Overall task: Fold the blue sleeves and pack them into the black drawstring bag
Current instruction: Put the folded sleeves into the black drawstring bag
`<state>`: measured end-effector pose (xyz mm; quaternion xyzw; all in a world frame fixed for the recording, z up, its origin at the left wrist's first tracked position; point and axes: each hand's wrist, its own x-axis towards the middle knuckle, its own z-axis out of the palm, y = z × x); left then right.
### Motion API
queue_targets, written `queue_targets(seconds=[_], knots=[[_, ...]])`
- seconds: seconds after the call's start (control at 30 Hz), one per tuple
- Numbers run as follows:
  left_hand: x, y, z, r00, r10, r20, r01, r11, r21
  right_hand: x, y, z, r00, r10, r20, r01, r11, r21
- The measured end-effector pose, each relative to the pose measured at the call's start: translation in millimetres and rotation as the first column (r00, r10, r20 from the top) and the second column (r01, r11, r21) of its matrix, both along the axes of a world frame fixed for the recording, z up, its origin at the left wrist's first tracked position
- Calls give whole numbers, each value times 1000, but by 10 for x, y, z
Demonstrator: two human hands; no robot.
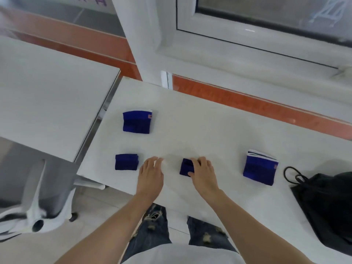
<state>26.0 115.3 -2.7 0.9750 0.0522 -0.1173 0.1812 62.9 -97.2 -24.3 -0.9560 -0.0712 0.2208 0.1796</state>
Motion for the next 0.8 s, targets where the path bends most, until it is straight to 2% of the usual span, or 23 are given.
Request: queue_targets(seconds=[0.1, 0.2, 0.37, 0.5, 0.6, 0.73, 0.8], knots=[[-14, 446, 33, 989, 146, 24, -145, 989, -39, -1, 343, 21, 1000, -12, -16, 13, 999, 34], [-23, 900, 24, 984, 176, 13, -176, 984, -18, 2, 648, 16, 1000, -5, -27, 6, 999, 39], [18, 1424, -129, 992, 76, -102, -71, 996, 57, 13, 1068, 48, 999, 41, -4, -41, 999, -33], [53, 1628, -266, 985, -42, -168, 44, 999, 4, -21, 1267, 88, 1000, 20, 15, -19, 995, -100], [68, 1669, -291, 980, -80, -184, 77, 997, -24, -63, 1313, 86, 998, -54, -30, 53, 998, -42], [94, 1611, -258, 962, -108, -249, 113, 994, 5, -168, 1291, 137, 983, -170, -75, 178, 976, 122], [102, 1515, -241, 957, -120, -265, 117, 993, -30, -235, 1225, 188, 970, -231, -74, 241, 953, 183]])
